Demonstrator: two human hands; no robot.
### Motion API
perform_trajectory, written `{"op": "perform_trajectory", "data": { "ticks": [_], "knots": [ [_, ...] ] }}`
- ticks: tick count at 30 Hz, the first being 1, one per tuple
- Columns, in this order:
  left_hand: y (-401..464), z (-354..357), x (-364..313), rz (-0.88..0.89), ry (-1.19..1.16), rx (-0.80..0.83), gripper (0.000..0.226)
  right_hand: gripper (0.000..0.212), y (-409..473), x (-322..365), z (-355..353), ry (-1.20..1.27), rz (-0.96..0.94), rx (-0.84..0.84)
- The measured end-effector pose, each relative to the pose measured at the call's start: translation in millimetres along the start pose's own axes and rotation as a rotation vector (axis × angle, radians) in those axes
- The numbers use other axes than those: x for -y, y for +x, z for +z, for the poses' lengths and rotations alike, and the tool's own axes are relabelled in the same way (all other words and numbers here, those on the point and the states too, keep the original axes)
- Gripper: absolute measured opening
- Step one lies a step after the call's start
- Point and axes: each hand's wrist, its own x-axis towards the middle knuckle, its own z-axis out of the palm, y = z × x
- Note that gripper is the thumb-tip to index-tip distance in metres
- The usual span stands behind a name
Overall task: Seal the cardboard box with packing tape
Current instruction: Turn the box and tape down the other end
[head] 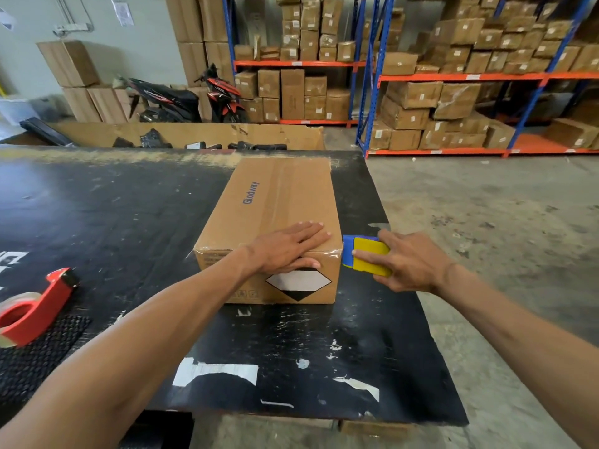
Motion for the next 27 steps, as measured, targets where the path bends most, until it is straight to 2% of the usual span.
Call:
{"op": "perform_trajectory", "data": {
  "ticks": [3, 6, 11, 14, 22, 27],
  "knots": [
    [2, -3, 0, -0.009, 0.000, 0.017, 0.089, 0.051, 3, 8, 1, -0.106, -0.064, 0.022],
    [3, -11, -17, -0.088, 0.006, 0.067, 0.093, 0.052, 1, 21, 15, -0.140, -0.073, 0.134],
    [41, -10, -84, -0.530, -0.022, -0.114, 0.071, 0.051, 12, 26, 14, -0.127, 0.029, 0.150],
    [60, -6, -99, -0.698, -0.043, -0.111, 0.057, 0.050, 17, 21, 5, -0.128, 0.091, 0.100],
    [73, -12, -97, -0.733, -0.121, 0.035, 0.063, 0.044, 17, 14, -1, -0.057, 0.316, 0.114],
    [55, -22, -86, -0.654, -0.161, 0.170, 0.068, 0.045, 16, 16, -16, 0.069, 0.450, 0.040]
  ]
}}
